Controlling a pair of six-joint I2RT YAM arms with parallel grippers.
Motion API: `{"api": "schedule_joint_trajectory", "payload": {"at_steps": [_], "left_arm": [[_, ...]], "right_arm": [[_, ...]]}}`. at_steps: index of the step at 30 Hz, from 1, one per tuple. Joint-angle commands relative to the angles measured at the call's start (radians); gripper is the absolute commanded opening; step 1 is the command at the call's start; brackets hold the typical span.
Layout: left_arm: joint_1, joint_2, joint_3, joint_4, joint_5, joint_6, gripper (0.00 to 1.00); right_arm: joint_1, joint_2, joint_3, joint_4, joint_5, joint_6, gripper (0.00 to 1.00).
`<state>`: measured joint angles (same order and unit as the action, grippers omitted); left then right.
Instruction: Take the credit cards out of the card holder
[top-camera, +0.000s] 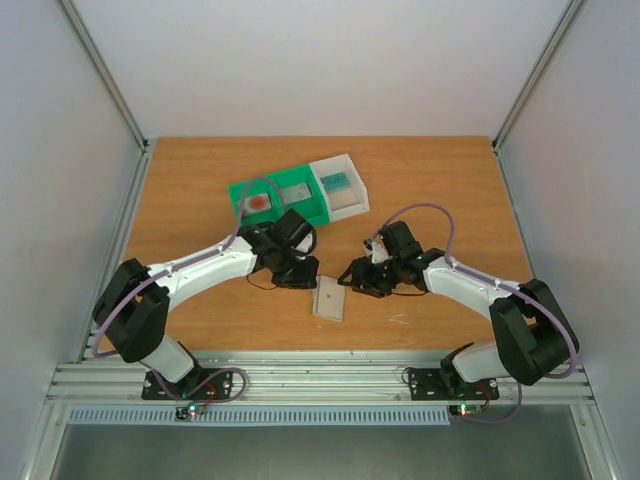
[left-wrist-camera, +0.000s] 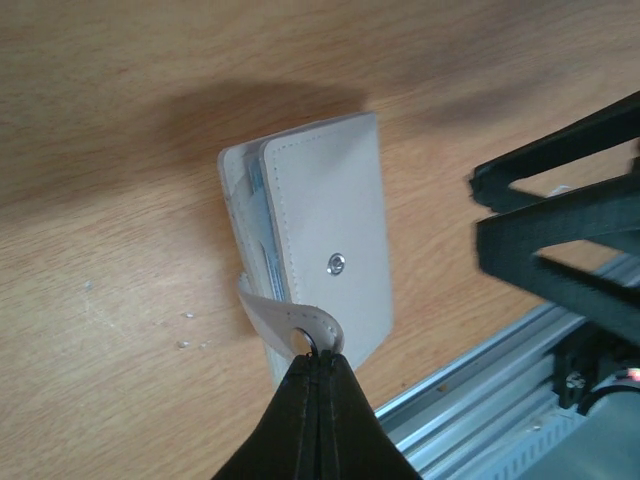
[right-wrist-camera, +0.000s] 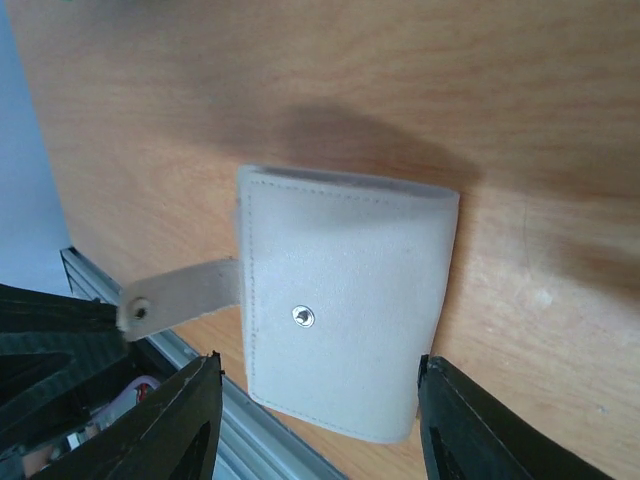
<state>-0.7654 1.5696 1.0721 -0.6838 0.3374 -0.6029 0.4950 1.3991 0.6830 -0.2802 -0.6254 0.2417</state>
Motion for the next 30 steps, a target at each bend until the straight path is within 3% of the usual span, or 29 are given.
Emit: {"api": "schedule_joint_trajectory", "payload": {"at_steps": [1, 8, 21, 30], "left_arm": [[0.0, -0.05, 0.043, 0.051, 0.054, -0.03, 0.0], [0.0, -0.069, 0.026, 0.08, 0.007, -0.056, 0.01], [0.0, -0.1, -0.025, 0.172, 0.069, -0.119, 0.0], [0.0, -0.113, -0.013, 0.177, 0.064, -0.144, 0.0]], "right_arm": [[0.023, -0.018, 0.027, -0.051, -0.021, -0.003, 0.55], [0.039, -0.015, 0.029, -0.075, 0.05, -0.054, 0.6], [0.044, -0.069, -0.109, 0.054, 0.024, 0.032, 0.61], [0.084, -0.113, -0.093, 0.076, -0.034, 0.053, 0.67]]}}
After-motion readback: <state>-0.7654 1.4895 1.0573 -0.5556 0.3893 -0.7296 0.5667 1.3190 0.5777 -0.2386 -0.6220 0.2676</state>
